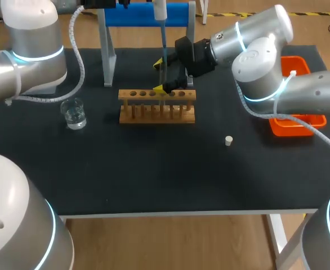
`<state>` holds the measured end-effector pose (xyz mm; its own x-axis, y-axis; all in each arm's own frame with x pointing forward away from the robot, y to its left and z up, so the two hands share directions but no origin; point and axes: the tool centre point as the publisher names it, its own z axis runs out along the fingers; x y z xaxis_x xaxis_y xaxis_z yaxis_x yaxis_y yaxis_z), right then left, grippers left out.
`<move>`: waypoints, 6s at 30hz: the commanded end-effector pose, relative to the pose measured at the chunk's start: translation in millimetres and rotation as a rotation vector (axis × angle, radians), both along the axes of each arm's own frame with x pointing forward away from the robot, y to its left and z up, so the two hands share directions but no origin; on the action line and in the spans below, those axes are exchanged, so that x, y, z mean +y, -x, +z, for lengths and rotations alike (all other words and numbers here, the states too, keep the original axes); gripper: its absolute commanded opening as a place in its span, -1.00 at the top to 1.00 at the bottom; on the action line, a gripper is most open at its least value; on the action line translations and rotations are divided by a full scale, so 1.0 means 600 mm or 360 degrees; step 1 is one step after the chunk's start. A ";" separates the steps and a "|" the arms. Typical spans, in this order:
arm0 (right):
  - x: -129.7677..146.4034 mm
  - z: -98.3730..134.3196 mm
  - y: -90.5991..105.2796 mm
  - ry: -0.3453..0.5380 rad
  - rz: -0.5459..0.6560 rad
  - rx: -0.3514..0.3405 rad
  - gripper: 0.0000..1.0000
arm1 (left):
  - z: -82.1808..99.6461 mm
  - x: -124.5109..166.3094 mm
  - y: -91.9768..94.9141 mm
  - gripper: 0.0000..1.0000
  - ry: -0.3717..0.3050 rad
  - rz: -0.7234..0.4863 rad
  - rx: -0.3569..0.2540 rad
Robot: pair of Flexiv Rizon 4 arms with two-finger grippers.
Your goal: Invert the test tube, pick up the pipette, mount the tip to pipette, aspirate from beaker and dispense into the tube, eject the tip, return the pipette, and cap with the stopper.
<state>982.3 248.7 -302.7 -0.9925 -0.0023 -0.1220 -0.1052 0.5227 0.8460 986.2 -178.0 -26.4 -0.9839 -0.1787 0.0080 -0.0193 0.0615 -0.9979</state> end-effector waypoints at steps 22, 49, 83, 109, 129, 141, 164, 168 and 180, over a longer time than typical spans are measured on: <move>-0.001 0.002 -0.001 0.0005 0.0005 0.0004 -1.00 | -0.008 0.007 0.006 1.00 -0.0140 0.0014 -0.0084; -0.001 0.002 -0.001 0.0005 0.0005 0.0004 -1.00 | -0.022 -0.006 0.041 1.00 -0.0121 -0.0042 -0.0190; -0.001 0.002 -0.001 0.0005 0.0005 0.0004 -1.00 | -0.041 -0.015 0.050 1.00 -0.0229 -0.0052 -0.0254; -0.001 0.002 -0.001 0.0005 0.0005 0.0004 -1.00 | -0.051 -0.031 0.040 1.00 -0.0269 -0.0080 -0.0193; -0.001 0.002 -0.001 0.0005 0.0005 0.0004 -1.00 | -0.065 -0.030 0.032 1.00 -0.0288 -0.0064 -0.0152; -0.001 0.002 -0.001 0.0005 0.0005 0.0004 -1.00 | -0.070 -0.030 0.030 1.00 -0.0286 -0.0053 -0.0146; -0.001 0.002 -0.001 0.0005 0.0005 0.0004 -1.00 | -0.075 -0.017 0.024 1.00 -0.0220 0.0022 -0.0106; -0.001 0.002 -0.001 0.0005 0.0005 0.0004 -1.00 | -0.076 -0.015 0.023 1.00 -0.0208 0.0037 -0.0100; -0.001 0.002 -0.001 0.0005 0.0005 0.0004 -1.00 | -0.080 -0.014 0.021 1.00 -0.0186 0.0054 -0.0083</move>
